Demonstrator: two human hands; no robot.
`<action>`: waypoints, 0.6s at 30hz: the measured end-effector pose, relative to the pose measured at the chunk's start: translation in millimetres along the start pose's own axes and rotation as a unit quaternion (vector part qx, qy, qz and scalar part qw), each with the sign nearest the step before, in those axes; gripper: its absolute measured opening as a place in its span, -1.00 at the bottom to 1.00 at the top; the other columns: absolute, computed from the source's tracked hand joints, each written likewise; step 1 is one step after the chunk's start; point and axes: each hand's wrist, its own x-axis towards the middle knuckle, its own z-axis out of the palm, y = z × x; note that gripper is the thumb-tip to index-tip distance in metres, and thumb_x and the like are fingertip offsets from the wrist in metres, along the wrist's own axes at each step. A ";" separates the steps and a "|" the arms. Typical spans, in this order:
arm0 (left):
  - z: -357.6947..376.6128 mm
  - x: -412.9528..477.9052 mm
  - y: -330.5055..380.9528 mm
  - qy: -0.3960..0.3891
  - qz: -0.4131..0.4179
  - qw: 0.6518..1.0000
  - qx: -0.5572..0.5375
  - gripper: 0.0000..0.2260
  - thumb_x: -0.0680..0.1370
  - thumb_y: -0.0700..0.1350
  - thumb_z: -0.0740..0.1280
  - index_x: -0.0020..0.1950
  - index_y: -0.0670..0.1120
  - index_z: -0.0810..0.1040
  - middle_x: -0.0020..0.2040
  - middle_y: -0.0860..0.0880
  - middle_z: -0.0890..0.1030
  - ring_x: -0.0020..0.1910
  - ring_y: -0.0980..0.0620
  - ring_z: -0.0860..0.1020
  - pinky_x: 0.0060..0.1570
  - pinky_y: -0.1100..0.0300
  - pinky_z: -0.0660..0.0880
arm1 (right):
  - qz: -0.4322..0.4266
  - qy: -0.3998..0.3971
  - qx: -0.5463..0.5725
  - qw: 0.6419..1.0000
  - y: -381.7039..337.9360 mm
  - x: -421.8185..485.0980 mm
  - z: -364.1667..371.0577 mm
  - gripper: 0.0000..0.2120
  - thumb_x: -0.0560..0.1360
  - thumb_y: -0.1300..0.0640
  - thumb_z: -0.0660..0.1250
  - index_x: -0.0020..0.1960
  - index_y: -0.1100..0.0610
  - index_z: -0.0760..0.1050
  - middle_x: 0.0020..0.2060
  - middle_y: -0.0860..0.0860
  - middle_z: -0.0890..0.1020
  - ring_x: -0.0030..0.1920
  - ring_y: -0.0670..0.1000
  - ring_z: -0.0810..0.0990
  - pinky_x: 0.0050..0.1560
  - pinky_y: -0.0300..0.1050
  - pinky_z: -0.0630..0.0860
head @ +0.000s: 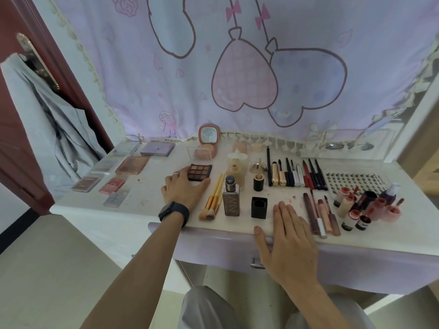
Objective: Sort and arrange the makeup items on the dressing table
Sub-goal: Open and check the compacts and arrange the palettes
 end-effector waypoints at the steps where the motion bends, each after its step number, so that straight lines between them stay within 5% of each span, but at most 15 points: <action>1: -1.6 -1.5 -1.0 -0.001 0.004 1.000 -0.007 -0.36 0.45 0.34 0.32 0.45 0.09 0.37 0.38 -0.04 0.49 0.36 -0.11 0.35 0.30 -0.06 0.31 | 0.000 -0.001 -0.001 1.000 0.1 -0.1 -0.5 -0.30 0.59 -0.26 0.08 0.44 0.27 0.45 0.41 0.18 0.49 0.43 0.14 0.46 0.45 0.11 0.37; 7: -28.2 -11.6 -33.1 0.027 0.034 0.999 0.012 -0.48 0.53 0.18 0.33 0.46 0.05 0.39 0.42 -0.09 0.44 0.39 -0.13 0.34 0.29 -0.07 0.35 | -0.005 0.003 -0.009 1.000 -0.2 0.9 -1.7 -0.31 0.58 -0.25 0.09 0.43 0.28 0.46 0.40 0.20 0.50 0.42 0.17 0.48 0.43 0.12 0.36; 18: -81.1 -30.1 -112.1 0.052 -0.099 0.986 0.123 -0.48 0.60 0.17 0.19 0.46 -0.09 0.36 0.45 -0.24 0.37 0.46 -0.23 0.23 0.43 -0.11 0.18 | -0.010 -0.006 -0.021 1.000 -0.9 -0.2 -2.8 -0.31 0.59 -0.22 0.10 0.43 0.30 0.44 0.39 0.23 0.50 0.41 0.19 0.48 0.42 0.15 0.38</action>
